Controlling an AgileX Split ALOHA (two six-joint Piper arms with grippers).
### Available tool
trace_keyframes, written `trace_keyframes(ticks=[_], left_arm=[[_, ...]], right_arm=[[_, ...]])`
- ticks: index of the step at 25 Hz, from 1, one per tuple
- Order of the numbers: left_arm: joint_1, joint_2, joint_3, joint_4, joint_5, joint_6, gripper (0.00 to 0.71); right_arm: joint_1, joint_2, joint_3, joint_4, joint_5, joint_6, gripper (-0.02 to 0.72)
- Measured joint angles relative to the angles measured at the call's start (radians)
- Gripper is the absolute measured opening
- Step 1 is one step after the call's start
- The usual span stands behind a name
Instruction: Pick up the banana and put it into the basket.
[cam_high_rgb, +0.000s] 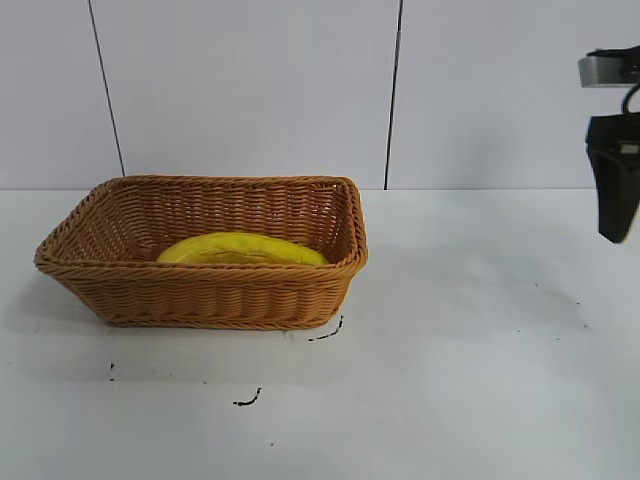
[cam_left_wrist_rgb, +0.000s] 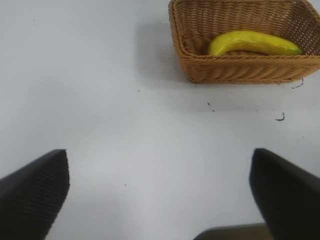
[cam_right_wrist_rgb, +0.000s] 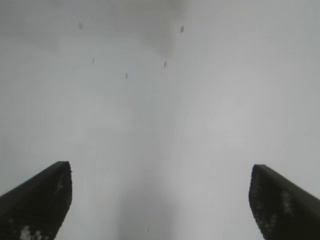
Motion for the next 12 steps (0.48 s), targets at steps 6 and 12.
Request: trace_keyframes(ticks=[6, 12], left_arm=[[0.0, 0.0, 0.0, 0.0, 0.0, 0.0, 0.695], [0.0, 0.0, 0.0, 0.0, 0.0, 0.0, 0.695]], right_arm=[[0.0, -0.444, 0.28, 0.0, -0.152, 0.0, 0.689], [0.0, -0.866, 0.301, 0.008, -0.19, 0.0, 0.689]])
